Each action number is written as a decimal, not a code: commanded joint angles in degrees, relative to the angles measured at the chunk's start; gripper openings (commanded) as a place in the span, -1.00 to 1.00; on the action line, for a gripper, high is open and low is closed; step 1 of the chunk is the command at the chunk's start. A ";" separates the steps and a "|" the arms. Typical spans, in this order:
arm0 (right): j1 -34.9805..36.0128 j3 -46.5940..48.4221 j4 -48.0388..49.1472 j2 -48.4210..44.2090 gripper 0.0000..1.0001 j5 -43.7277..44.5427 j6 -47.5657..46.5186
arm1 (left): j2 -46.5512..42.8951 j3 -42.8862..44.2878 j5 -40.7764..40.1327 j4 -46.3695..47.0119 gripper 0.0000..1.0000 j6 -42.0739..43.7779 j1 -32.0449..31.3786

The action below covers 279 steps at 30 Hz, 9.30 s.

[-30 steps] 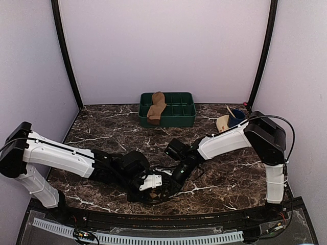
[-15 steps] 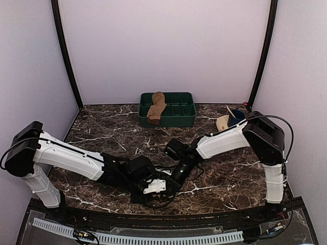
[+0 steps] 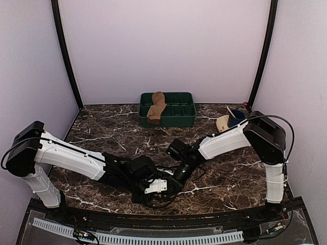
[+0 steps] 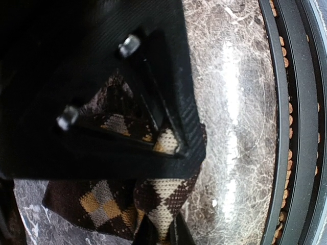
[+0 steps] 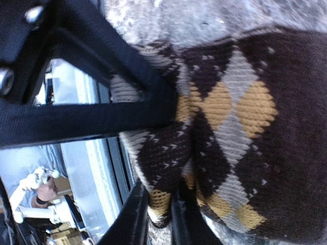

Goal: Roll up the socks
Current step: Place the sock at the center of the board, then pick up the sock from the center of the board.

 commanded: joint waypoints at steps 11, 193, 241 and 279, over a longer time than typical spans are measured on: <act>-4.20 -15.86 12.59 -7.33 -0.30 1.54 8.33 | 4.56 3.34 9.81 -4.85 -1.00 -2.92 4.10; -0.02 10.66 -18.31 1.31 -1.00 8.73 -7.75 | 0.09 6.65 -7.23 -5.77 -0.03 -1.35 -0.51; -7.84 -2.98 0.38 -4.93 -0.49 -1.82 3.07 | 11.24 12.10 10.72 -13.51 -1.00 -1.01 1.65; -9.83 -12.74 16.27 -20.13 -0.25 29.16 14.66 | 9.48 11.77 25.39 -14.23 -1.00 -6.98 11.60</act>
